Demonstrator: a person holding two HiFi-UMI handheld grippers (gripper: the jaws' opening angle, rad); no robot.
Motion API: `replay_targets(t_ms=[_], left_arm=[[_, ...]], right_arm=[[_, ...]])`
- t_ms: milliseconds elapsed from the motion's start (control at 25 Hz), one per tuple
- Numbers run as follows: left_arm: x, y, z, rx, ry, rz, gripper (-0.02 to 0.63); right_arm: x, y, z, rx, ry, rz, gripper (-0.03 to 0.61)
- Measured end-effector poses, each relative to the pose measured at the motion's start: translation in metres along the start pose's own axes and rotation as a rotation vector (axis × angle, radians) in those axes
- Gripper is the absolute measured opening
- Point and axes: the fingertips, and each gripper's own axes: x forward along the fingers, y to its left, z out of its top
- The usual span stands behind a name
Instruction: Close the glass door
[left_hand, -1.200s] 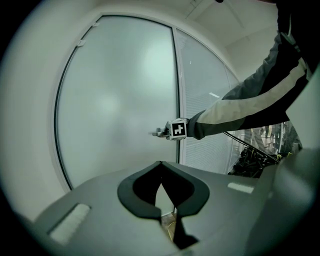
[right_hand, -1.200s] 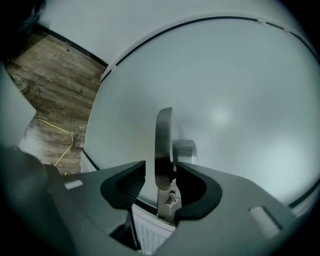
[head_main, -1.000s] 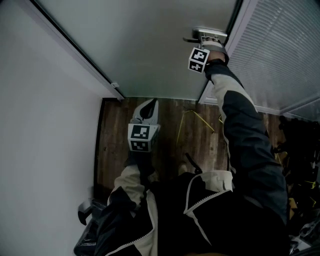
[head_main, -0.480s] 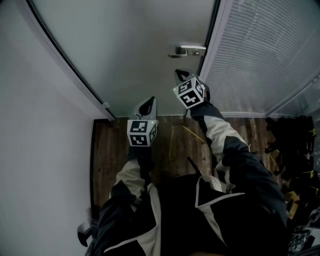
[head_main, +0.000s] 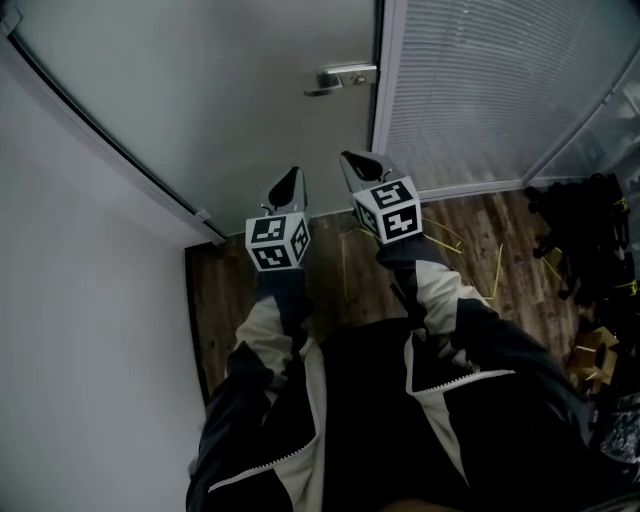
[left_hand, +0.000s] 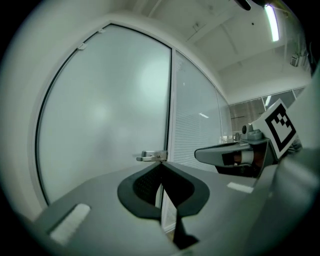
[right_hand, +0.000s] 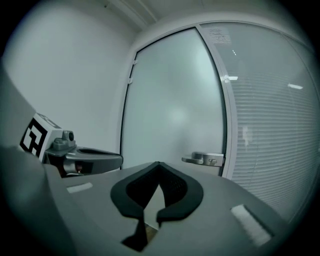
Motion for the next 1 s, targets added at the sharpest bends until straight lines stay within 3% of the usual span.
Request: replay_targets(t_ms=[520,1000], left_arm=[[0.004,-0.023,0.002,0.029,0.011,-0.027,0.003],[-0.001,-0.02,-0.006,0.019,0.027,-0.004,0.003]], right_arm=[[-0.012,-0.006,-0.017,0.013,0.03,-0.046,0.002],[-0.015,-0.001,-0.029,-0.003,0.05,-0.033,0.002]])
